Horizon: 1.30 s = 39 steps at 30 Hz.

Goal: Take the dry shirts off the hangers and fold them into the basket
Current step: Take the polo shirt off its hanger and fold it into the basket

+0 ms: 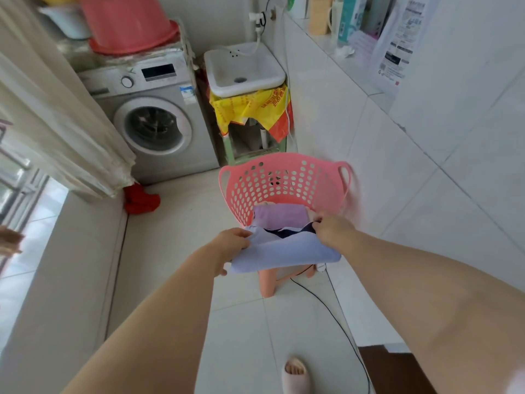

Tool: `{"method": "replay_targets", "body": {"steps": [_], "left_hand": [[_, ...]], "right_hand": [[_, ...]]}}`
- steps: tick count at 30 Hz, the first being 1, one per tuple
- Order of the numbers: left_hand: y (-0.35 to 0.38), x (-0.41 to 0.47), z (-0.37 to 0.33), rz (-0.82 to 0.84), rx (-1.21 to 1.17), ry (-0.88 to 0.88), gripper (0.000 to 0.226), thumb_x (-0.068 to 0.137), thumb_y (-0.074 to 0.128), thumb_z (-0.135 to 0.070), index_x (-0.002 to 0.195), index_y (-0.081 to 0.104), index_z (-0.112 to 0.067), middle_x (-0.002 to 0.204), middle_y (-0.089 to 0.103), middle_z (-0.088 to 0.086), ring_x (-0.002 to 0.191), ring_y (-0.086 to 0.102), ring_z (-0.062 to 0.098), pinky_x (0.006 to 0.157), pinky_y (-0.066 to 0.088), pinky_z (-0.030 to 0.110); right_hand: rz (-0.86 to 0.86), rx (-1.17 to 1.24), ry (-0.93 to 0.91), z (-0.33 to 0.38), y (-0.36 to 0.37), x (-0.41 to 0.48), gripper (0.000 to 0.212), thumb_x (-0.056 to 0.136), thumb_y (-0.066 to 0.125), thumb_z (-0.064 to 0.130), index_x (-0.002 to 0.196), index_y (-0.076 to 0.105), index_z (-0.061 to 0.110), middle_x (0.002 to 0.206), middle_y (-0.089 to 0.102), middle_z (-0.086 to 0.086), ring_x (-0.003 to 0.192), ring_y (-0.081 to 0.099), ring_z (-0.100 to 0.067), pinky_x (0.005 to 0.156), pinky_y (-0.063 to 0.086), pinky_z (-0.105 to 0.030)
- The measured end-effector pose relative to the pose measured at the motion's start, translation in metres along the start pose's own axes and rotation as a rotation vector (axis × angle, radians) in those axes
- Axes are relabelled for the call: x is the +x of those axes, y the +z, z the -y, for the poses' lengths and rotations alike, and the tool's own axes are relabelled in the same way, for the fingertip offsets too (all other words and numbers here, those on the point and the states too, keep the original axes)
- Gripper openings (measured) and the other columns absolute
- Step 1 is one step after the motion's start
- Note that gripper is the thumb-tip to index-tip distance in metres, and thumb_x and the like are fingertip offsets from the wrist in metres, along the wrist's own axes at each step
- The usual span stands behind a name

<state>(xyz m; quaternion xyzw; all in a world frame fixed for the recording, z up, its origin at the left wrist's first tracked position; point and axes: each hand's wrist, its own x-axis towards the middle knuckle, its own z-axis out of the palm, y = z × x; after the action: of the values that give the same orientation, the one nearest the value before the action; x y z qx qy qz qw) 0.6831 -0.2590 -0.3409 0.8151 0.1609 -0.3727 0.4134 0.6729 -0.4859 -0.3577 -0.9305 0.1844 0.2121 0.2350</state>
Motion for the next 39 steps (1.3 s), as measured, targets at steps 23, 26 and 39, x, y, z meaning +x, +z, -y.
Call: {"method": "replay_targets", "body": {"steps": [23, 26, 39], "left_hand": [[-0.042, -0.007, -0.1, -0.234, -0.057, 0.23, 0.035, 0.064, 0.067, -0.029, 0.089, 0.062, -0.005, 0.078, 0.058, 0.011, 0.069, 0.053, 0.026, 0.068, 0.046, 0.034], [-0.051, -0.018, -0.13, -0.247, -0.265, 0.263, 0.018, 0.079, 0.065, -0.023, 0.086, 0.062, -0.007, 0.083, 0.064, 0.015, 0.077, 0.065, 0.032, 0.081, 0.055, 0.042], [-0.181, -0.028, -0.224, -0.584, 0.32, 0.832, 0.065, 0.061, 0.085, -0.043, 0.111, 0.054, -0.014, 0.102, 0.056, -0.002, 0.095, 0.052, 0.017, 0.083, 0.046, 0.031]], "right_hand": [[-0.308, 0.207, -0.343, 0.08, -0.081, 0.01, 0.051, 0.096, 0.036, 0.054, 0.086, 0.058, 0.008, 0.088, 0.061, -0.007, 0.086, 0.057, -0.028, 0.067, 0.039, -0.032], [0.159, 0.37, -0.426, 0.116, -0.087, 0.005, 0.066, 0.075, 0.065, 0.063, 0.125, 0.051, 0.023, 0.122, 0.058, 0.002, 0.111, 0.054, -0.018, 0.09, 0.046, -0.03], [-0.162, 0.466, -0.506, 0.222, -0.185, 0.019, 0.056, 0.092, 0.047, 0.0, 0.141, 0.023, 0.008, 0.114, 0.051, -0.018, 0.096, 0.053, -0.023, 0.075, 0.047, -0.036]]}}
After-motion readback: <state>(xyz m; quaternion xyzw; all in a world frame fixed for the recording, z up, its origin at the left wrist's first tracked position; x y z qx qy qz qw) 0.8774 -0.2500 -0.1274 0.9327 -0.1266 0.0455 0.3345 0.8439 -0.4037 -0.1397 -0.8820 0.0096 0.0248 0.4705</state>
